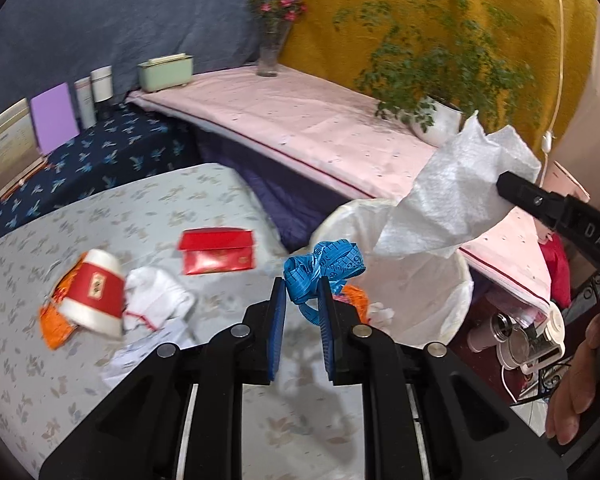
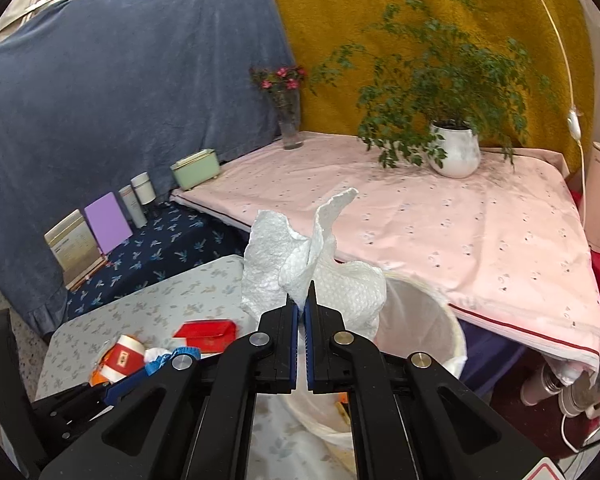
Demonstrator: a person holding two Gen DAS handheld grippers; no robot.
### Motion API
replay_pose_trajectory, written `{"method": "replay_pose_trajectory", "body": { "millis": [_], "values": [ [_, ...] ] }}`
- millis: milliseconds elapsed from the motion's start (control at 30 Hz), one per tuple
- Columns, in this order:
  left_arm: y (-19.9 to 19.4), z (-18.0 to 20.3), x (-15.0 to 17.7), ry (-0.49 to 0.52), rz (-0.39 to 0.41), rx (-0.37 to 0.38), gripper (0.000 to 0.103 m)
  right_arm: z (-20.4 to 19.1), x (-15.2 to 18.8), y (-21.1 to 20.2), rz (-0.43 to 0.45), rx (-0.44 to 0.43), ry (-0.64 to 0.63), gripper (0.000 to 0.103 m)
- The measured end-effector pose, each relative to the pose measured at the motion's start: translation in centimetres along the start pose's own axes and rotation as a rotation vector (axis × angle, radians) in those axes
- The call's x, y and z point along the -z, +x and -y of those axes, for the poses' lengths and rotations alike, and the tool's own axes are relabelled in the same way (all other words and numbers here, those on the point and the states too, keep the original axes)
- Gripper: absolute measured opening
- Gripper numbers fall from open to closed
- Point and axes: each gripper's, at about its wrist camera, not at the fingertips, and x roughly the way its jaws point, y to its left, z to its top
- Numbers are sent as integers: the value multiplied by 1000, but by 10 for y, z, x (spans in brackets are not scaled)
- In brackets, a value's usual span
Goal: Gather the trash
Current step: 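Carry the strap and tissue over the white bin and open both grippers, then move both grippers back toward the table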
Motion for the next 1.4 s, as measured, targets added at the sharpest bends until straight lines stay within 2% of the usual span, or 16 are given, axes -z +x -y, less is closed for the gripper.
{"method": "replay_pose_trajectory", "body": {
  "millis": [300,533,600,633,700,733,767,1067,1400],
  "values": [
    [26,49,-8,71,-18,73,16,38,0,9,-14,51,42,3],
    [46,64,-8,70,-42,109,17,55,3,21,-37,80,61,3],
    [50,65,-9,68,-42,109,19,56,5,23,-38,84,66,6],
    [50,65,-9,60,-39,111,21,57,5,24,-38,86,68,7],
    [50,63,-10,45,-32,108,38,57,6,25,-35,88,71,21],
    [49,62,-11,40,-26,100,51,56,6,25,-31,88,74,25],
    [48,62,-11,35,-16,93,57,55,6,25,-27,86,75,32],
    [42,48,-14,9,-3,64,58,37,4,20,-12,67,44,40],
    [24,20,-7,-28,14,33,58,9,7,10,-9,34,13,42]
  ]
}}
